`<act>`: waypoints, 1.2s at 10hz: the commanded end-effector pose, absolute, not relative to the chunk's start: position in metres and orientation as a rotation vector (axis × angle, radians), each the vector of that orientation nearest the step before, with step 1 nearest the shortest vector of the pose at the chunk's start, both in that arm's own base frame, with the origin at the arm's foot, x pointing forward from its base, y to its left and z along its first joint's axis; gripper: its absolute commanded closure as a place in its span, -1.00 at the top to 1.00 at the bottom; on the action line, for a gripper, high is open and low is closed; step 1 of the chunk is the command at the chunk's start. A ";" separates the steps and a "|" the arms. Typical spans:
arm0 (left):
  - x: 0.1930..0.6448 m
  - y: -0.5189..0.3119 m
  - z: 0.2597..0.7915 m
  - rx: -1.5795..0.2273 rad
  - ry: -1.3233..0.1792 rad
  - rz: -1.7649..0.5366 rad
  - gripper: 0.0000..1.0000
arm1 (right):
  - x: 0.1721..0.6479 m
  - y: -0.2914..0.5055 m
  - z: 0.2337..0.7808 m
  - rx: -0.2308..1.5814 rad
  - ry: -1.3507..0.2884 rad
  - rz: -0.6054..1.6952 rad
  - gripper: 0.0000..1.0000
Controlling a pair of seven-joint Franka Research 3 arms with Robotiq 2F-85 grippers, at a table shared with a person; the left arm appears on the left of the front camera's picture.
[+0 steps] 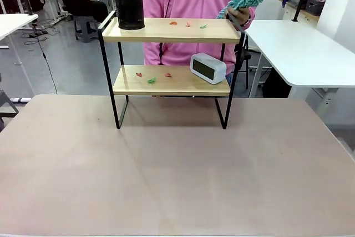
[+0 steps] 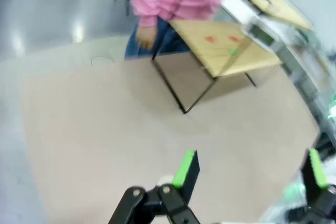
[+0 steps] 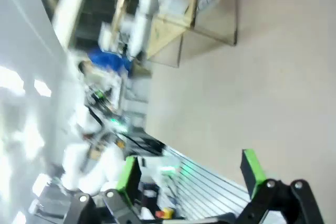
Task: Clean the shelf.
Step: Pick up the Duster from the human.
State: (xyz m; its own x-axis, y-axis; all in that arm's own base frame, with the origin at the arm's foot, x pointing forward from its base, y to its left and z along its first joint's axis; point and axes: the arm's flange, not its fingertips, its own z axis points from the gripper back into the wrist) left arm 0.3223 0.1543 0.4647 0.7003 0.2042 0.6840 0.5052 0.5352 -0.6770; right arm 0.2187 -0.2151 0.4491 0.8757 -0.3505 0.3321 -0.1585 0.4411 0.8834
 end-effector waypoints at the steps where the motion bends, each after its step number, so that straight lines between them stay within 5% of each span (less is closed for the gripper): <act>1: 0.329 0.158 0.397 -1.205 -0.860 0.114 1.00 | 0.237 -0.228 0.399 1.435 -0.645 -0.517 1.00; 2: 0.340 0.150 0.380 -1.205 -0.788 0.229 1.00 | 0.238 -0.228 0.380 1.330 -0.612 -0.573 1.00; 3: 0.320 0.184 0.429 -1.099 -0.807 -0.028 1.00 | 0.211 -0.243 0.413 1.216 -0.528 -0.290 1.00; 12: 0.320 0.184 0.429 -1.099 -0.807 -0.028 1.00 | 0.211 -0.243 0.413 1.216 -0.528 -0.290 1.00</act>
State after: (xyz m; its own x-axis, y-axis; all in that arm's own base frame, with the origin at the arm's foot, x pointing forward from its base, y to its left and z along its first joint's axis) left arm 0.3175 0.1858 0.4285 0.7419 0.3568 0.5677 0.3698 0.4885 -0.7903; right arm 0.2081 -0.2423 0.4108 0.8525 -0.4837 0.1982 -0.0303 0.3328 0.9425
